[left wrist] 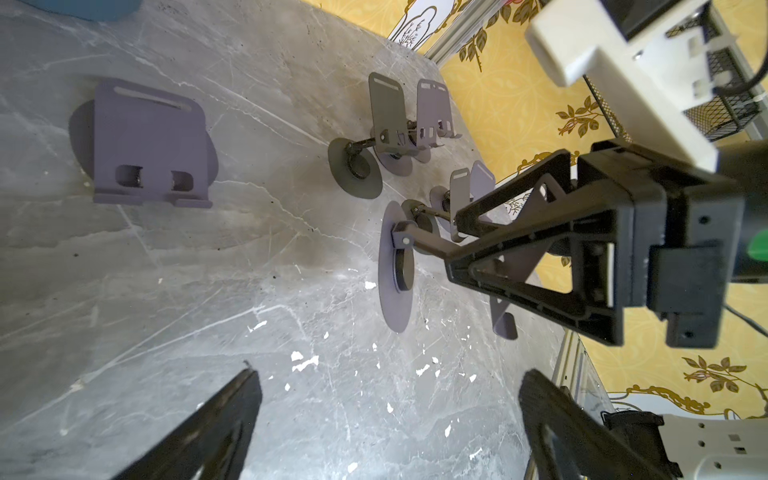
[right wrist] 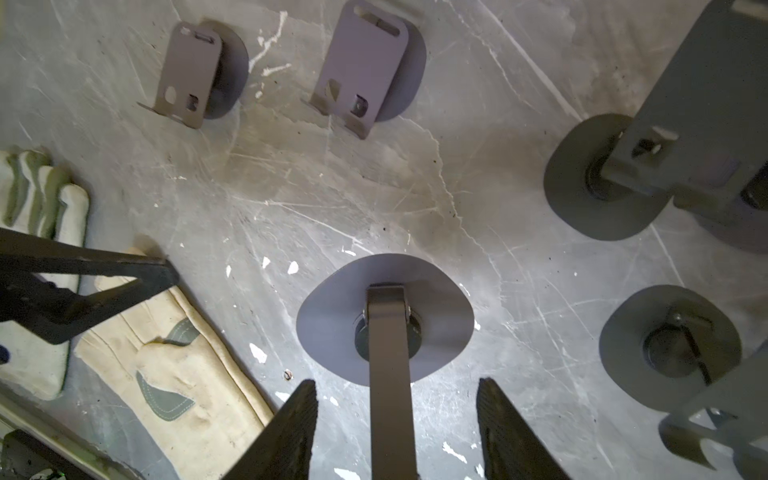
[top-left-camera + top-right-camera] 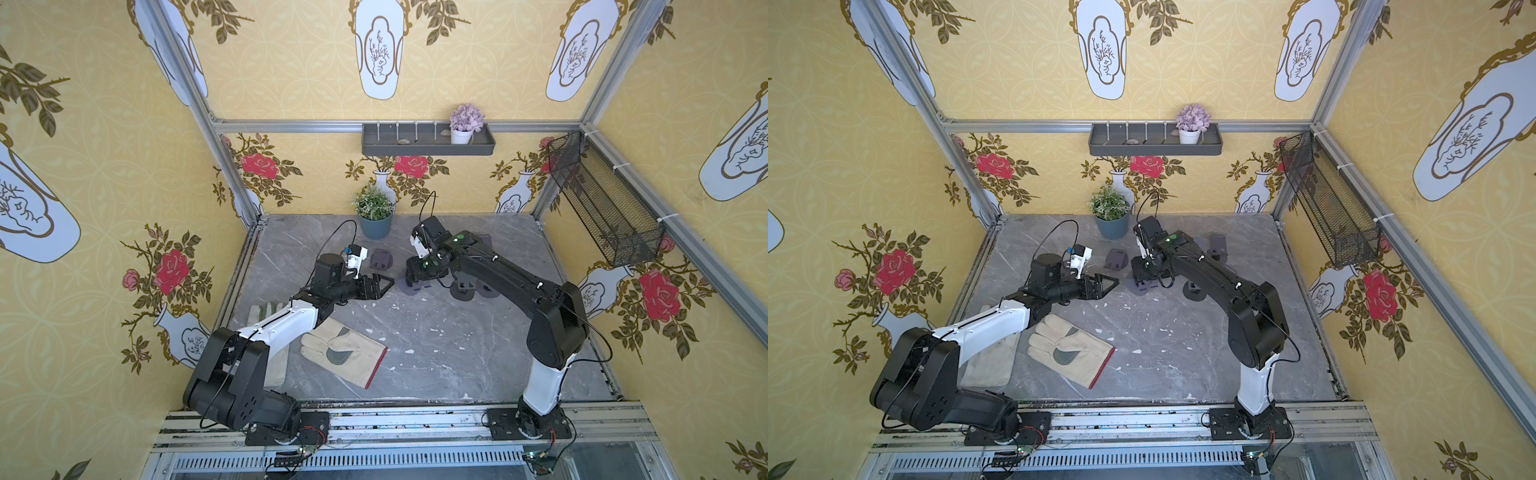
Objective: Open the phone stand
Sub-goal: Open the phone stand, then place the phone stand at the center of the board.
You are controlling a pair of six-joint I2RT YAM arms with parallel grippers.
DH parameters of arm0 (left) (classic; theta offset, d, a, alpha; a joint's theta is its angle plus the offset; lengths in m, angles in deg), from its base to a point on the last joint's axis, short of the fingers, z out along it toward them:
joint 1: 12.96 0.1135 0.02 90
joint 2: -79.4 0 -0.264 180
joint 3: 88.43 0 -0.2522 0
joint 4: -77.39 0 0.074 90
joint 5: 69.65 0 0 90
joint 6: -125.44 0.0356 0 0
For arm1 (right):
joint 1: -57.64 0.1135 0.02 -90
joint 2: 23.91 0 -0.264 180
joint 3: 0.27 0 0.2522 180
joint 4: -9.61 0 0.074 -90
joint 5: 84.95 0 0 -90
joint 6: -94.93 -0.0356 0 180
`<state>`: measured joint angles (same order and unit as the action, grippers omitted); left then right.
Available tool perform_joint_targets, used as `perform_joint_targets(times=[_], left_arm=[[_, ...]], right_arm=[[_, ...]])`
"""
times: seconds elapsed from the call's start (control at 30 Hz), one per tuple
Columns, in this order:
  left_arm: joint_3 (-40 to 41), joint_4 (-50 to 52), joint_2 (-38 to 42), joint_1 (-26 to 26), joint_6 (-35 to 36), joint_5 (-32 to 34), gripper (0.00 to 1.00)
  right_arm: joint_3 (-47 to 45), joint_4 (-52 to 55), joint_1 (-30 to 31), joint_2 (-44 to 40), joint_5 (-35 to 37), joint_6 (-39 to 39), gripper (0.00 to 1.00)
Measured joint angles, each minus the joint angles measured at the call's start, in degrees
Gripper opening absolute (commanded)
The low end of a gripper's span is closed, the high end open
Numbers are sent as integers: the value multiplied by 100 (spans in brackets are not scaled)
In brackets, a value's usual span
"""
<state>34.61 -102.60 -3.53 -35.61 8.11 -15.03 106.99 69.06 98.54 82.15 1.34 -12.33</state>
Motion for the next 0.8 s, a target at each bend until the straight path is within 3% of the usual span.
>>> perform_joint_targets(times=[0.43,0.8], left_arm=[[52,173,50,0,101,17,99],[144,210,50,0,98,15,99]], right_arm=[[260,758,-173,481,649,-417,48],[63,802,-533,645,424,-586,51]])
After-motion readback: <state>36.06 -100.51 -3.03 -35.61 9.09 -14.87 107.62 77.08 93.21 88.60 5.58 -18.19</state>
